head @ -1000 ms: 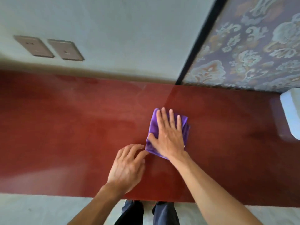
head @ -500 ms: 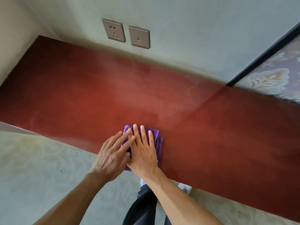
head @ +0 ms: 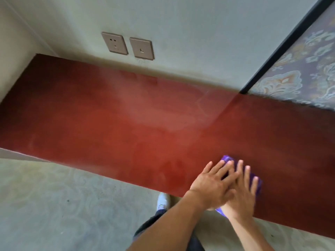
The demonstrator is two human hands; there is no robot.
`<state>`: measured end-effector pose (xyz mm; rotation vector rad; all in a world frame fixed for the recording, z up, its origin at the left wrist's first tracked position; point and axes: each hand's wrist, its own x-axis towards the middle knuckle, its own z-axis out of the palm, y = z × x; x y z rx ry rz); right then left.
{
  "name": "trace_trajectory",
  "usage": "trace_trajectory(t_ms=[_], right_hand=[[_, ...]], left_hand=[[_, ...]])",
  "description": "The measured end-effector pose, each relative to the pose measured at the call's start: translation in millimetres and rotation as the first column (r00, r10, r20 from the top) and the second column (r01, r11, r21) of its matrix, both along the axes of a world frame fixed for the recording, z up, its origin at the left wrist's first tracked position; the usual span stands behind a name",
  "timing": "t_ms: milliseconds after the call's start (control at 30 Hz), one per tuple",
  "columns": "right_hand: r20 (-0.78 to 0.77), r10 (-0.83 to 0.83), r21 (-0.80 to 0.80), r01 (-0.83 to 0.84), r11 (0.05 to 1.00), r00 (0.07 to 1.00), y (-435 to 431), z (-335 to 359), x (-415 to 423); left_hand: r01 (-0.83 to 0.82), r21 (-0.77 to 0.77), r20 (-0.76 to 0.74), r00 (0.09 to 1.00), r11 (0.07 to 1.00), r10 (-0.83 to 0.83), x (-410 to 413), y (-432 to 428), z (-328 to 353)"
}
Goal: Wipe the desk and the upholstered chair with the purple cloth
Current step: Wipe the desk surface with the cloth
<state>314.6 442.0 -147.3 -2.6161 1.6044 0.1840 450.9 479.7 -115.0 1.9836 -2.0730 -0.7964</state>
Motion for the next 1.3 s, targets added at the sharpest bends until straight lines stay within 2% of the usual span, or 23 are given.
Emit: trace_trajectory(t_ms=[33,100,167,267,333,400,533,633,667,767,933,1033,1100,1167,1233,1300], right_hand=[[0.027,-0.052,0.000,0.052,0.999,0.998,3,0,8],[0.072,-0.155,0.003,0.155,0.988,0.985,12,2,29],[0.087,-0.202,-0.021,0.204,0.979,0.976,19,-1,43],[0.105,-0.210,-0.048,0.215,0.975,0.972,26,-6,69],[0.100,-0.187,-0.042,0.192,0.980,0.977,33,-10,101],[0.105,-0.139,-0.036,0.144,0.989,0.985,45,-10,147],[0.121,-0.020,-0.022,0.022,0.999,0.992,85,-8,255],[0.152,0.057,-0.010,-0.056,0.998,0.987,115,-8,335],[0.162,0.074,-0.004,-0.074,0.997,0.984,123,-8,360],[0.202,0.109,0.000,-0.112,0.994,0.973,143,-9,434],[0.236,0.185,0.021,-0.196,0.980,0.954,170,-6,563],[0.238,0.225,0.030,-0.238,0.971,0.945,183,-2,629],[0.249,0.273,0.026,-0.288,0.957,0.929,200,1,662],[0.265,0.397,0.020,-0.417,0.909,0.879,232,1,681],[0.248,0.566,0.009,-0.586,0.810,0.786,274,-2,688],[0.203,0.673,0.020,-0.691,0.723,0.711,311,-7,690]], left_hand=[[-0.047,-0.026,-0.028,0.999,0.999,0.046,8,4,2],[-0.242,-0.082,-0.069,0.969,0.967,0.237,43,25,1],[-0.481,-0.159,-0.044,0.876,0.862,0.481,100,60,-2],[-0.749,-0.223,0.138,0.609,0.623,0.781,211,129,-6],[-0.872,-0.155,0.252,0.420,0.465,0.872,279,171,-9],[-0.914,-0.131,0.302,0.332,0.383,0.894,334,200,-11],[-0.902,-0.169,0.335,0.326,0.396,0.884,421,224,-7],[-0.919,-0.108,0.375,0.315,0.379,0.872,464,249,-6],[-0.918,-0.094,0.382,0.325,0.386,0.865,473,260,-6],[-0.863,-0.104,0.408,0.416,0.494,0.813,482,286,-10],[-0.836,-0.174,0.356,0.440,0.521,0.825,501,300,-9],[-0.796,-0.200,0.304,0.503,0.571,0.809,511,309,-6],[-0.811,-0.230,0.178,0.509,0.538,0.842,527,318,-2],[-0.847,-0.296,0.063,0.444,0.441,0.894,551,332,4],[-0.863,-0.341,0.034,0.384,0.372,0.923,573,351,7],[-0.869,-0.286,0.063,0.402,0.403,0.913,589,368,6]])
